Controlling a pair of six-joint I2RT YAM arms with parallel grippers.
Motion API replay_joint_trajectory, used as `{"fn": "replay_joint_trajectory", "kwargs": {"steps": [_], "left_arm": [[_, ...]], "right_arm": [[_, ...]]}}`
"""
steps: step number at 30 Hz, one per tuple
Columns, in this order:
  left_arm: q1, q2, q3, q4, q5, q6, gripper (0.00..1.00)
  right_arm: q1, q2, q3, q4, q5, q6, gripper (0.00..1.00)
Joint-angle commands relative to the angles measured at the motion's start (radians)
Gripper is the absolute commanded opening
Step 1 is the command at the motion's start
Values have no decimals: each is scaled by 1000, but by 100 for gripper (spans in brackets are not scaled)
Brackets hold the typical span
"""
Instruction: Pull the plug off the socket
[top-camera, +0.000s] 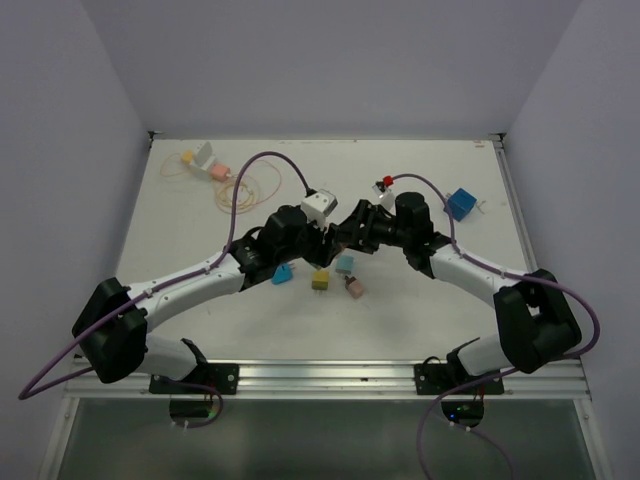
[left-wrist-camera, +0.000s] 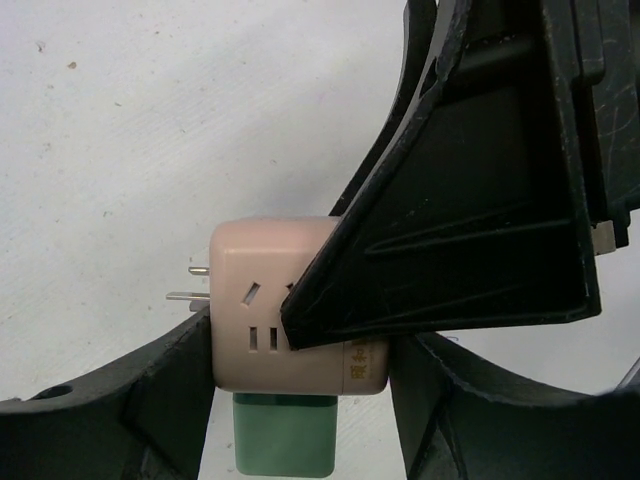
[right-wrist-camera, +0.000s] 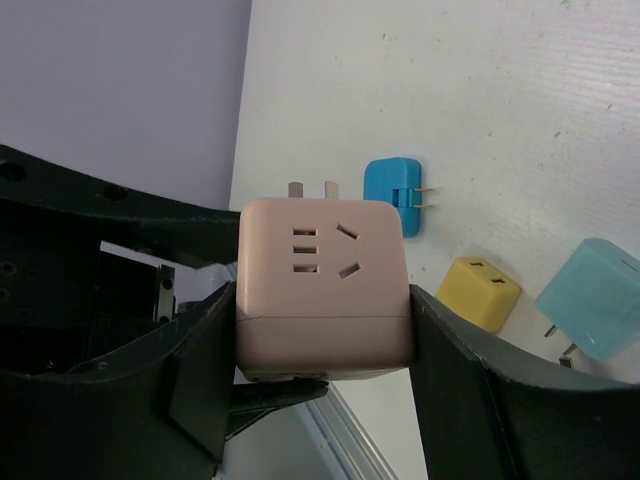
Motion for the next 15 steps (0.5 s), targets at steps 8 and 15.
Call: {"fn": "replay_joint_trajectory", "kwargs": {"steps": [8,15], "left_arm": [[22,-90,-10,34,-48,-20,96],[47,-168,-99,3,-10,-125,97]], "right_arm": [[0,-22,42,-44,-4,-52,0],[-24,-21,66,-19,-14,-54,0]]}}
